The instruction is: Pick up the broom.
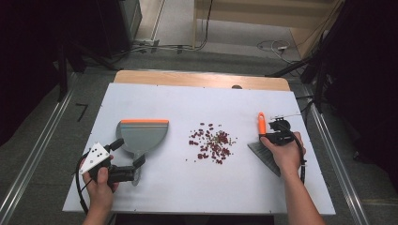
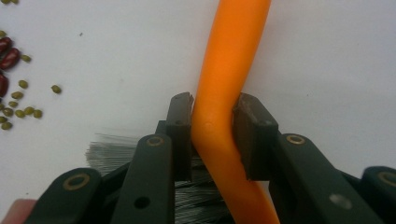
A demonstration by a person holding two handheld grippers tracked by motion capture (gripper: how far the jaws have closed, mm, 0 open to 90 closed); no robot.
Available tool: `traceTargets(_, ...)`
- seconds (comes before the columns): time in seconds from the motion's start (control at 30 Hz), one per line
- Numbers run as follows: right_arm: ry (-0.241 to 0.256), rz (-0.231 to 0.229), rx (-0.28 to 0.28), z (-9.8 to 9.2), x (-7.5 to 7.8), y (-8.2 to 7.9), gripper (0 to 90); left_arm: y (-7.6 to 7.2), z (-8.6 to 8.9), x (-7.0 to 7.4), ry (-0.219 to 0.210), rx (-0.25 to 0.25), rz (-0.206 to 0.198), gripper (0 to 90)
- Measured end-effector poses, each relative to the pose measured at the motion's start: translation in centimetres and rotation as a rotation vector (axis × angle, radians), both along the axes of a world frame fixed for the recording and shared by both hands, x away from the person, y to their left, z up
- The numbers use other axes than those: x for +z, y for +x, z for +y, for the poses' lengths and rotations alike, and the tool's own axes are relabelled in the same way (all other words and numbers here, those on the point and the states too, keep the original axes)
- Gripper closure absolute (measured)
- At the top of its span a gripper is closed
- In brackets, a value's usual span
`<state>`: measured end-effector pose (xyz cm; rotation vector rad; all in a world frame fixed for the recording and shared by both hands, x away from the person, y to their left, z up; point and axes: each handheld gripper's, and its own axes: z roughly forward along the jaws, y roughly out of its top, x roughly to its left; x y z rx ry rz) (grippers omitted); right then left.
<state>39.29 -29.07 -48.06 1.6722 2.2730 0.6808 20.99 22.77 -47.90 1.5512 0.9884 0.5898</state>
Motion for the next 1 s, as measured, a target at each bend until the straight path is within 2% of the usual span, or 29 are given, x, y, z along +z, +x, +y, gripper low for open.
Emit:
traceTargets(0.07,0.015,-0.033,-0.002,-0.2,0.1,-0.4,67.7,0.1,-0.1,-0.1,0.008,-0.004,-0.001,0.2)
traceTargets(0.23,0.061,-0.153,-0.008,-0.9,0.8,-2.2,67.9,0.1,-0.4,-0.1,0.029,-0.008,-0.007,0.2)
traceTargets(0.27,0.085,-0.193,0.01,-1.2,0.9,-2.6,67.9,0.1,-0.5,0.0,0.025,-0.008,-0.009,0.2)
traceTargets(0.33,0.102,-0.254,-0.01,-1.6,1.3,-3.6,68.0,0.0,-0.6,0.1,0.023,-0.012,-0.009,0.2)
traceTargets(0.4,0.155,-0.343,0.02,-2.1,1.4,-4.7,68.0,-0.1,-0.7,0.1,0.023,-0.015,-0.013,0.2)
traceTargets(0.47,0.157,-0.386,0.012,-2.4,1.5,-5.4,68.1,-0.1,-0.9,0.3,0.02,-0.022,-0.015,0.2)
traceTargets(0.53,0.215,-0.429,0.025,-3.0,1.6,-5.9,68.2,-0.2,-1.3,0.4,0.02,-0.026,-0.021,0.2)
traceTargets(0.7,0.308,-0.534,-0.012,-4.1,2.3,-7.0,68.7,-0.3,-2.2,1.0,0.024,-0.048,-0.034,0.2)
traceTargets(0.87,0.368,-0.611,-0.009,-4.4,3.3,-7.8,68.9,-0.5,-2.8,1.8,0.019,-0.055,-0.049,0.3)
traceTargets(1.0,0.389,-0.651,0.0,-4.0,4.4,-8.3,69.0,-0.6,-3.2,2.3,0.02,-0.054,-0.056,0.3)
